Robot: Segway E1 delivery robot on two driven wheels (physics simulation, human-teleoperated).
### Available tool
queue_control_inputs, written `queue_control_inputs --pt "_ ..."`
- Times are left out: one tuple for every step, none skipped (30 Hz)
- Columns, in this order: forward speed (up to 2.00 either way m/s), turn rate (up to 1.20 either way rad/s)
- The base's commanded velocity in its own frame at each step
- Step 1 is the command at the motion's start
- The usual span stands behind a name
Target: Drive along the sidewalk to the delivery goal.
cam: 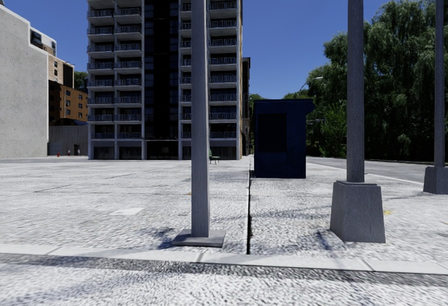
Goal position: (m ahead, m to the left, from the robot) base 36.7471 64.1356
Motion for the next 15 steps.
queue_control_inputs --pt "0.0 0.0" --pt "0.0 0.0" --pt "0.0 0.0" --pt "0.0 0.0" --pt "0.0 0.0" --pt "0.0 0.0" --pt "0.0 0.0" --pt "0.0 0.0" --pt "0.0 0.0" --pt "0.0 0.0" --pt "0.0 0.0" --pt "0.0 0.0" --pt "0.0 0.0" --pt "0.0 0.0" --pt "0.0 0.0"
